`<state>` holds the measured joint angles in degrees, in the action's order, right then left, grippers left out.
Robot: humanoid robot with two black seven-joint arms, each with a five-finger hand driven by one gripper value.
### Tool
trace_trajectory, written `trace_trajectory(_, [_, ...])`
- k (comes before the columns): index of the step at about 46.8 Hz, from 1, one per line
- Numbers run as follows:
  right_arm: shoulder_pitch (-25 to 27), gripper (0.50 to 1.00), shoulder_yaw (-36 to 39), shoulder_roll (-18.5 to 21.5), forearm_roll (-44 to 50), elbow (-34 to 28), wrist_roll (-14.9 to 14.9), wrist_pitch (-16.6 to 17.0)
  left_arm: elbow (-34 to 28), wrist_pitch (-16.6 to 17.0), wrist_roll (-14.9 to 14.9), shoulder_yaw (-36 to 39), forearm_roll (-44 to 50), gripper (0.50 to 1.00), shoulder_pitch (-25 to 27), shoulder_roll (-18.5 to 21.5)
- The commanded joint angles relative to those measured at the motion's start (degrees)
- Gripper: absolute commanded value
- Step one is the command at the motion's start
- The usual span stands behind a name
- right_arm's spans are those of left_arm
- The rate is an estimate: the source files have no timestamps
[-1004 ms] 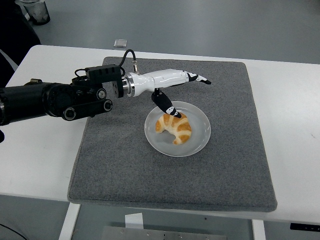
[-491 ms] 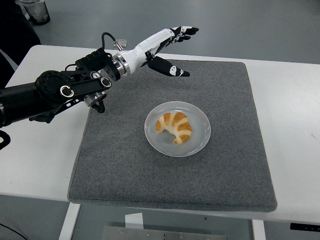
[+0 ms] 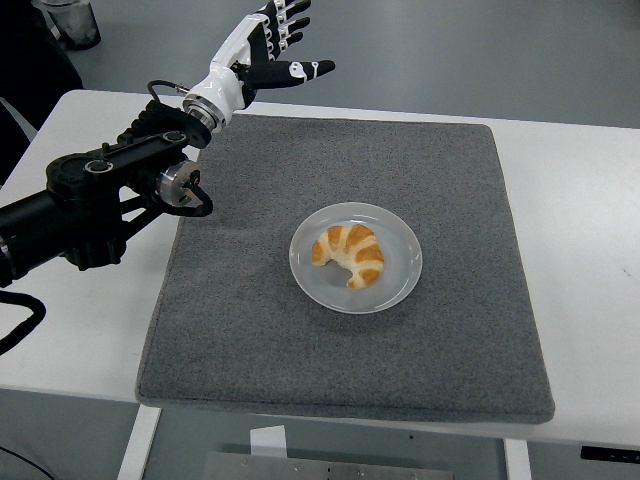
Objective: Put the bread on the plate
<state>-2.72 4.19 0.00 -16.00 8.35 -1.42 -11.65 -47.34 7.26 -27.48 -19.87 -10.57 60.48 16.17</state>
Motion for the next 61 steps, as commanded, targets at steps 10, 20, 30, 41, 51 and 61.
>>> trace_trajectory(10, [0.1,0.952,0.0,0.0,-0.1,0.0,-0.1,0.0,3.7,2.2,2.9,-1.3,15.1,0.994,-0.3,0.3])
trace_trajectory(20, [0.1,0.952,0.0,0.0,-0.1,0.0,-0.3,0.0,3.8,7.3,3.5,-1.8,18.8,0.992,-0.9,0.0])
trace_trajectory(30, [0.0,0.952,0.2,0.0,-0.2,0.0,-0.3,0.0,3.4,7.9,3.3,-8.3,21.9,0.994,-3.8,0.2])
trace_trajectory(41, [0.1,0.952,0.4,0.0,-0.3,0.1,-0.3,0.0,3.2,6.6,1.0,-13.5,21.4,0.996,-7.0,-1.0])
trace_trajectory(51, [0.1,0.952,0.5,0.0,-0.3,0.1,-0.3,0.0,2.3,5.7,-2.5,-16.3,21.5,0.996,-8.7,-2.3])
trace_trajectory(61, [0.0,0.952,0.6,0.0,-0.6,0.1,-0.4,-0.6,2.3,5.8,-2.7,-17.3,21.4,0.996,-9.5,-3.2])
